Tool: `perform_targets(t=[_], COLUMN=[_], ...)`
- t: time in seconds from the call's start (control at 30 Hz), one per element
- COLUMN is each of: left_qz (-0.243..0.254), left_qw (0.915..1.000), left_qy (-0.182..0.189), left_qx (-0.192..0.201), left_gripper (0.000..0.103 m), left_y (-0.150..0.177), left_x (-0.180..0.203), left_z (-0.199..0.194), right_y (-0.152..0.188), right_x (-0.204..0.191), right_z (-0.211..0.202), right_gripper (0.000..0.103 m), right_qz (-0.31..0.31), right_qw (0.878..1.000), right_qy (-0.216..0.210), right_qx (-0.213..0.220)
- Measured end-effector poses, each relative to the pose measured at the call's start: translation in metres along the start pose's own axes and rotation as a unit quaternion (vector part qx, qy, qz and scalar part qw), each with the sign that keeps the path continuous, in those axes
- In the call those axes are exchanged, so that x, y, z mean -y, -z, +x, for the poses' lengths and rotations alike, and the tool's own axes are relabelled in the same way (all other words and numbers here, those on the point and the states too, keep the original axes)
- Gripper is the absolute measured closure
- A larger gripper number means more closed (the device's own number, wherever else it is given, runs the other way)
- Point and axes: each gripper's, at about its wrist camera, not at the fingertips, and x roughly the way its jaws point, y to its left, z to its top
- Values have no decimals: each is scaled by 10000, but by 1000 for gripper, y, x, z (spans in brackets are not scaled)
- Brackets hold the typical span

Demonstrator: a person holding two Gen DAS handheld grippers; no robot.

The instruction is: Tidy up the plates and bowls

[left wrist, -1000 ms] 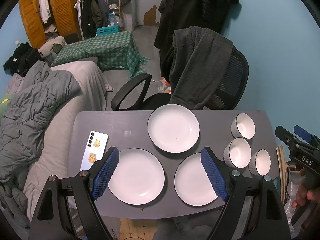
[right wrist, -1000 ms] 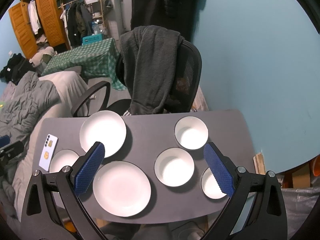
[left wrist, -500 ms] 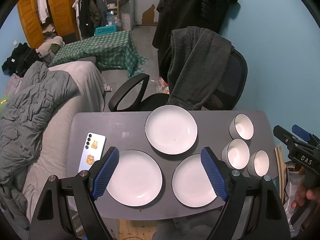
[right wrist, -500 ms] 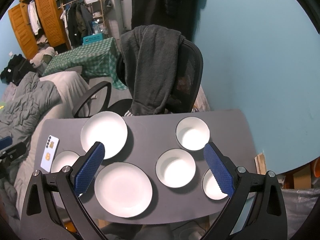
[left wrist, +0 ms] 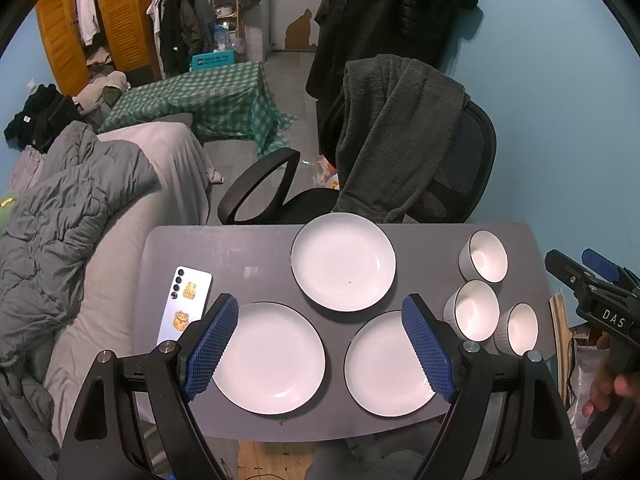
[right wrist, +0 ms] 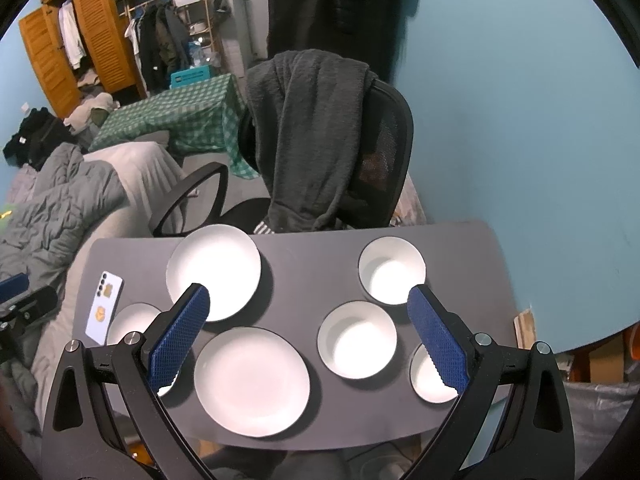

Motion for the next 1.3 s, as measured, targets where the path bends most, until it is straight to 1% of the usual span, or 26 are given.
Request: perform_targets(t=[1.0, 1.3], left_qz=[68, 141], left_qw=[10000, 9998], left_qy=[36, 112], left_qx=[-10, -63], left_gripper=[18, 18], left_y=[2, 3], left_x=[6, 4], left_z=[-1, 6], right_y=[-5, 3], right_x=[4, 5], right_z=[0, 0], right_gripper=[6, 6], right_qz=[9, -16], right_qw=[10000, 9999], right_qy=[-44, -7], right_qx=[-53, -146])
